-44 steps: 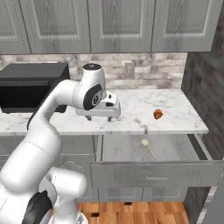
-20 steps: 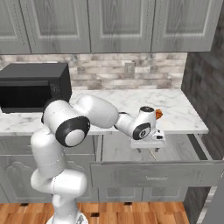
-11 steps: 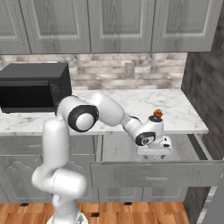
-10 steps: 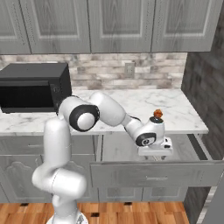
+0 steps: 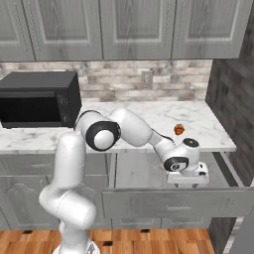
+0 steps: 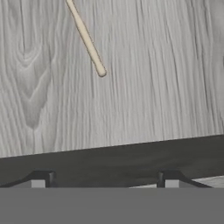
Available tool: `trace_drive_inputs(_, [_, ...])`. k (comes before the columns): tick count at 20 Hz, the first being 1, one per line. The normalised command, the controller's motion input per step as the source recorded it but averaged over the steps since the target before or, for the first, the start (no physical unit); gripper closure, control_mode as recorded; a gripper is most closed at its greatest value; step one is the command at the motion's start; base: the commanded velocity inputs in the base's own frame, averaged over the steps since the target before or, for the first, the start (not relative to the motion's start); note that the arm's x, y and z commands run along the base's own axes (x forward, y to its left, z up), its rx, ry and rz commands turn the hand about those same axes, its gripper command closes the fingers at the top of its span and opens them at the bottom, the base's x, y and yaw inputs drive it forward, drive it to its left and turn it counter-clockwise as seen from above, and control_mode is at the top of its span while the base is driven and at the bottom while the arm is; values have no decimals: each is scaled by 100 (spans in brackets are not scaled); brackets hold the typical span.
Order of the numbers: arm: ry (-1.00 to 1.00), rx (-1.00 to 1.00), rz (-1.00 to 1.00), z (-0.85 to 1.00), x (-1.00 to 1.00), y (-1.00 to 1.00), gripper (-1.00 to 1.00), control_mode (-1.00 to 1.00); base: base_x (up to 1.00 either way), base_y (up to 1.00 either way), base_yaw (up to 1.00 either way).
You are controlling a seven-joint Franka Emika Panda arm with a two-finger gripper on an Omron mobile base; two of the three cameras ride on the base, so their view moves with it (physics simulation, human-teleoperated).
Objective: Pick the dish brush from the drawer and place it on the counter.
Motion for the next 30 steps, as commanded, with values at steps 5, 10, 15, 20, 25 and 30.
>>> trace_drive_inputs(5, [0,0,10,-20,-60,-59,-100,-100,0,0,0])
trace_drive_inputs(10, [0,0,13,-21,-64,-58,-100,-100,0,0,0])
trace_drive_inputs(15, [-1,0,11,-5,-60,-48,-100,-100,0,0,0])
trace_drive_inputs(20, [-9,0,1,1,-29,-10,-100,-100,0,0,0])
trace_drive_inputs(25, [-1,0,1,38,26,9,-100,-100,0,0,0])
trace_drive_inputs(30, [13,2,15,36,48,23,-100,-100,0,0,0])
